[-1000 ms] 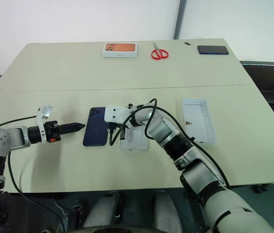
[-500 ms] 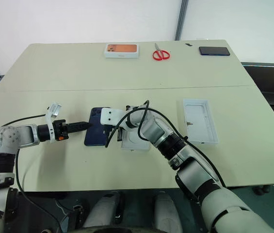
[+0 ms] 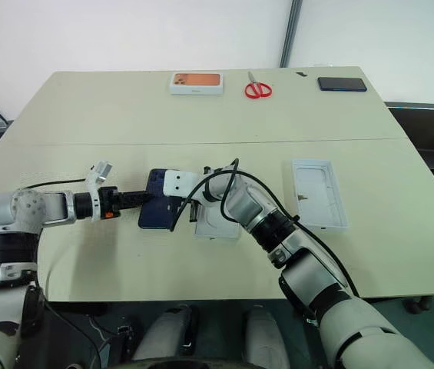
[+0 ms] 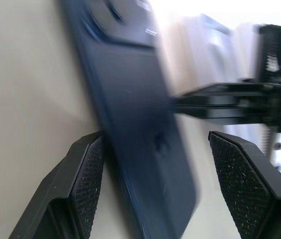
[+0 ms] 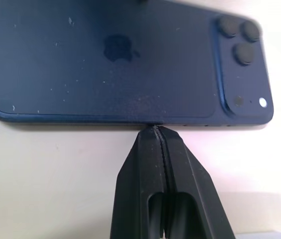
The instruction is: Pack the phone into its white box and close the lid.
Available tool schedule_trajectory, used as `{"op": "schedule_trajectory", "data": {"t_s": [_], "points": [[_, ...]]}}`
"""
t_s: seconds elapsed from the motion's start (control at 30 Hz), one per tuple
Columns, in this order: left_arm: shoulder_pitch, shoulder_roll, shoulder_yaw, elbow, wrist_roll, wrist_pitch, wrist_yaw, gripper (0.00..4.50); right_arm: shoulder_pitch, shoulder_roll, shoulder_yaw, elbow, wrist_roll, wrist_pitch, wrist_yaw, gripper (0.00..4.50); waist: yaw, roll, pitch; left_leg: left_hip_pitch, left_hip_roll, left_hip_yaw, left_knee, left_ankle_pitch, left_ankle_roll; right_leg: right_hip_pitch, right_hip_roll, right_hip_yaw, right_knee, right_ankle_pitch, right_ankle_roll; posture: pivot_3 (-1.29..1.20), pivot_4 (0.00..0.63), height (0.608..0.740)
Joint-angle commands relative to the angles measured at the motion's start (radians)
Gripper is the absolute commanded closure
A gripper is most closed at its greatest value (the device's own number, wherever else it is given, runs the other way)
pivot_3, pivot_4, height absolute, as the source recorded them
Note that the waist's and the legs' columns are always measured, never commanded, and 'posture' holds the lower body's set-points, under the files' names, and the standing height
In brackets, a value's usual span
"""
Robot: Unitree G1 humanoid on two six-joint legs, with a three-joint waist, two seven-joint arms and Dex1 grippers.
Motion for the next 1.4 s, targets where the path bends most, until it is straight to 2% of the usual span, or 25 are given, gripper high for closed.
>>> {"op": "schedule_trajectory", "data": {"t_s": [0.03,0.13,0.4,0.67,0.77,0.83,1.13,1.2,1.27,1.3,1.4], "points": [[-0.007,-0.028,0.008,-0.001,-0.044,0.042,-0.003,1.05,-0.015,0.019,0.006,-0.004,-0.002,-0.015,-0.002,4.48,-0.007,0.0,0.0,0.0,0.0,0.0,-0.001,0.0,0.0,-0.001,0.0,0.0,0.0,0.0,0.0,0.0,0.15,0.74],[0.001,-0.005,-0.01,-0.016,-0.02,0.004,-0.002,1.05,-0.015,0.017,0.007,-0.001,-0.006,-0.024,-0.003,4.48,-0.012,0.0,0.0,-0.001,0.001,-0.001,-0.003,0.0,-0.001,-0.004,0.001,0.002,0.001,0.0,0.0,0.0,0.15,0.74],[-0.001,0.018,0.063,0.04,-0.032,-0.016,0.013,1.05,-0.016,0.012,0.007,0.008,-0.014,-0.037,-0.006,4.48,-0.028,-0.001,0.0,-0.001,0.001,-0.001,-0.004,0.001,-0.001,-0.005,0.001,0.002,0.001,0.0,0.0,0.0,0.15,0.74],[0.029,0.046,0.072,0.03,-0.05,-0.01,0.009,1.05,-0.011,0.007,0.01,0.01,-0.018,-0.047,-0.007,4.48,-0.034,-0.001,0.0,-0.003,0.003,-0.001,-0.004,0.001,-0.002,-0.008,0.004,0.003,0.002,0.0,0.0,0.0,0.15,0.74],[0.037,0.033,0.079,0.038,-0.056,-0.005,0.018,1.92,-0.014,0.008,0.011,0.012,-0.02,-0.052,-0.007,4.5,-0.034,-0.001,0.0,-0.004,0.003,-0.001,-0.004,0.001,-0.002,-0.009,0.004,0.003,0.002,0.0,-0.001,0.0,0.15,0.74],[0.041,0.024,0.082,0.034,-0.062,-0.001,0.024,2.86,-0.014,0.009,0.011,0.011,-0.021,-0.052,-0.005,4.5,-0.033,-0.001,0.0,-0.005,0.003,-0.001,-0.004,0.001,-0.002,-0.011,0.004,0.004,0.002,0.0,-0.001,0.0,0.15,0.74],[0.057,0.012,0.109,0.033,-0.088,0.013,0.042,2.86,-0.007,0.002,0.011,0.002,-0.026,-0.052,-0.002,4.5,-0.033,-0.001,0.0,-0.007,0.003,-0.001,-0.004,0.002,-0.003,-0.012,0.004,0.003,0.002,0.001,-0.001,0.0,0.15,0.74],[0.056,0.009,0.118,0.043,-0.091,0.019,0.053,3.41,-0.007,0.002,0.011,0.0,-0.027,-0.052,-0.003,4.5,-0.033,-0.001,0.0,-0.007,0.003,-0.001,-0.004,0.002,-0.003,-0.012,0.004,0.003,0.002,0.001,-0.001,0.0,0.15,0.74],[0.058,0.004,0.125,0.043,-0.097,0.024,0.055,4.25,-0.008,0.003,0.01,-0.001,-0.027,-0.055,-0.007,4.5,-0.033,-0.001,0.0,-0.007,0.003,-0.001,-0.004,0.002,-0.003,-0.012,0.004,0.003,0.002,0.001,-0.001,0.0,0.15,0.74],[0.062,0.004,0.123,0.037,-0.098,0.02,0.058,4.47,-0.008,0.003,0.009,-0.001,-0.026,-0.057,-0.007,4.5,-0.033,-0.001,0.0,-0.007,0.003,-0.001,-0.004,0.002,-0.003,-0.012,0.004,0.003,0.002,0.001,-0.001,0.0,0.15,0.74],[0.062,-0.005,0.137,0.044,-0.113,0.029,0.071,4.47,-0.007,0.0,0.009,-0.003,-0.028,-0.067,-0.011,4.5,-0.033,-0.001,0.0,-0.007,0.003,-0.001,-0.004,0.002,-0.003,-0.012,0.004,0.003,0.002,0.001,-0.001,0.0,0.15,0.74]]}}
